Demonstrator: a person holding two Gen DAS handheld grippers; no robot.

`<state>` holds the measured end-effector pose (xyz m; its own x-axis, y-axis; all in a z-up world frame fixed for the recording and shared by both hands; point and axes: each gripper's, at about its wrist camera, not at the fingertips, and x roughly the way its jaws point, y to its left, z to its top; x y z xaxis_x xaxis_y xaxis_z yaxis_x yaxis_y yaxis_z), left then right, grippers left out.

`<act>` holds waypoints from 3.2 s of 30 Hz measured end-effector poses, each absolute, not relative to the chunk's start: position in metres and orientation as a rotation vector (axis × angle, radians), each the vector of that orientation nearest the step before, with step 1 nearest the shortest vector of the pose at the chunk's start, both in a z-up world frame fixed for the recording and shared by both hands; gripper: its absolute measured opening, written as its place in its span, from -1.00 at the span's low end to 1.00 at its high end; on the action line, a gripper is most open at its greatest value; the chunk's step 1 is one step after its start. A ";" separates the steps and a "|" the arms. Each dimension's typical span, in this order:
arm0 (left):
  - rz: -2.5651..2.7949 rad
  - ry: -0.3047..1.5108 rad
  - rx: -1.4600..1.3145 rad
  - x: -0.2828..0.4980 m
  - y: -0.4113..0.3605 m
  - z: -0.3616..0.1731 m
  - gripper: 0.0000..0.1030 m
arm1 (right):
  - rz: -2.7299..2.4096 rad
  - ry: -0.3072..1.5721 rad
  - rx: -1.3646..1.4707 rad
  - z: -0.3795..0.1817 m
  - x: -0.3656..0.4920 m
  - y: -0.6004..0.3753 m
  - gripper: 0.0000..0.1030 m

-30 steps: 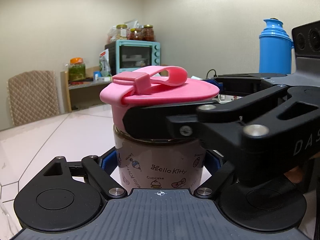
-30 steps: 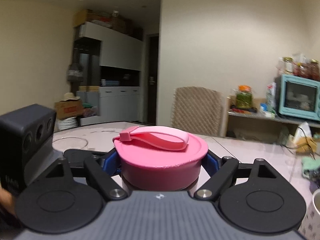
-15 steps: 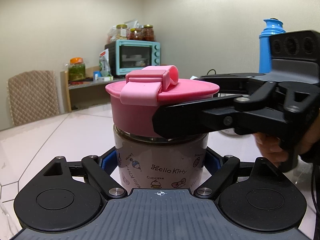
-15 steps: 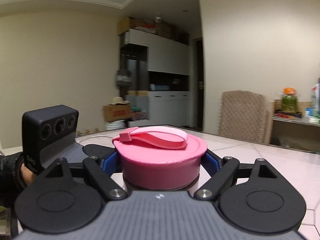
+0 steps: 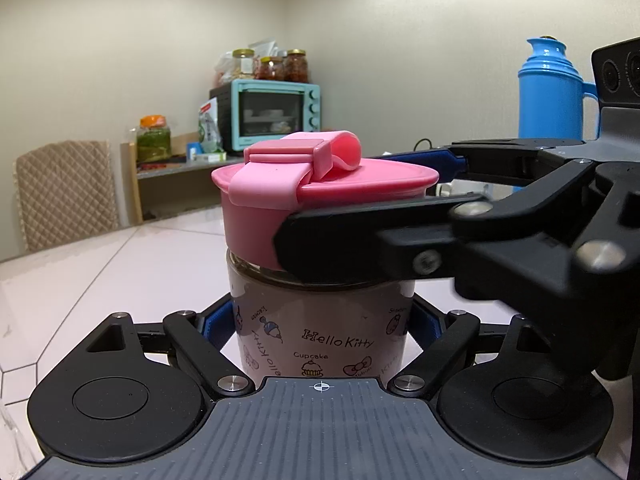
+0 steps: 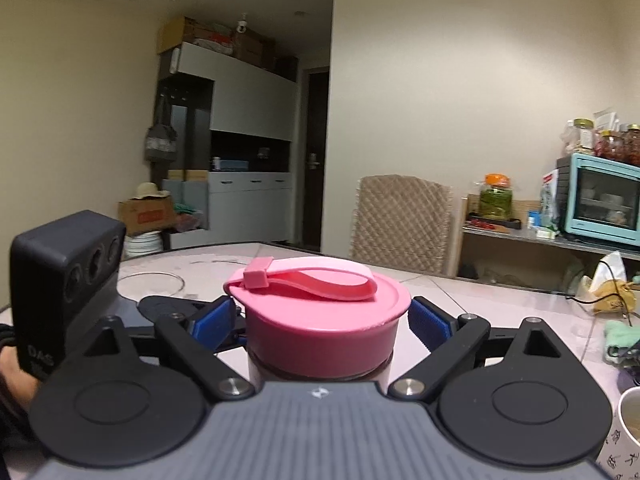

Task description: Unscrew bottle cap and pour

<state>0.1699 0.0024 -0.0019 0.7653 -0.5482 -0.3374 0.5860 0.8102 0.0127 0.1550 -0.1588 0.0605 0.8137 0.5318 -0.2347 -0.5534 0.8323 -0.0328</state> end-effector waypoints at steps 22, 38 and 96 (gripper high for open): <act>-0.618 0.328 0.121 0.171 0.002 -0.003 0.74 | 0.914 0.213 -0.099 0.052 0.191 -0.198 0.65; -0.617 0.328 0.121 0.173 0.004 -0.002 0.75 | 0.657 0.218 -0.041 0.058 0.153 -0.182 0.79; -0.617 0.329 0.123 0.173 0.008 -0.002 0.75 | 0.530 0.204 -0.026 0.048 0.158 -0.157 0.66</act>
<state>0.1732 0.0078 -0.0017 0.7657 -0.5472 -0.3379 0.5859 0.8102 0.0155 0.1580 -0.1566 0.0477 0.8429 0.4995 -0.2000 -0.5047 0.8629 0.0278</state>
